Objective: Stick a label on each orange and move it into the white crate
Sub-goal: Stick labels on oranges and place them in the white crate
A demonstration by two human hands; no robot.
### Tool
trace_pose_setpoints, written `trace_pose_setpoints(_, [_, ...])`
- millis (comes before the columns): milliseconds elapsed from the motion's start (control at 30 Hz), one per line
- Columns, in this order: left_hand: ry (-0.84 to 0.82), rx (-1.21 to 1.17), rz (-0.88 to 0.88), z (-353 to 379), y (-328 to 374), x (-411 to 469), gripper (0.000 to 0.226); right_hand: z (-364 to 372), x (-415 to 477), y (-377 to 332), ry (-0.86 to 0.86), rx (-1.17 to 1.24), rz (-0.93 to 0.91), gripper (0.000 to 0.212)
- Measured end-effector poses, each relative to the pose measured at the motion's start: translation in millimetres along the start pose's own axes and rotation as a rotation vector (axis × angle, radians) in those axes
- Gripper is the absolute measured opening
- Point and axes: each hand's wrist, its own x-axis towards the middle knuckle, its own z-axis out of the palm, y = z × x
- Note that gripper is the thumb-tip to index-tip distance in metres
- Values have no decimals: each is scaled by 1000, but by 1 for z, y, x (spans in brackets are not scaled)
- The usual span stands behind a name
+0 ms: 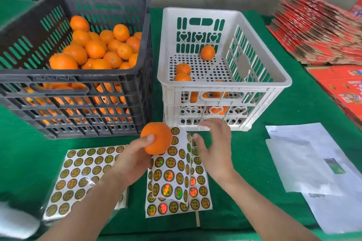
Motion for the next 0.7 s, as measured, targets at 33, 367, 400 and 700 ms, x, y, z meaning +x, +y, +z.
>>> trace_pose_setpoints(33, [1, -1, 14, 0, 0, 0, 86, 0, -5, -6, -57, -5, -79, 11])
trace_pose_setpoints(367, [-53, 8, 75, 6, -4, -5, 76, 21, -24, -23, -230, -118, 5, 24])
trace_pose_setpoints(400, [-48, -8, 79, 6, -5, -5, 77, 21, -24, -24, -228, -135, 13, 24])
trace_pose_setpoints(700, [17, -145, 73, 6, -11, -5, 99, 24, -29, -30, -121, -63, 18, 14])
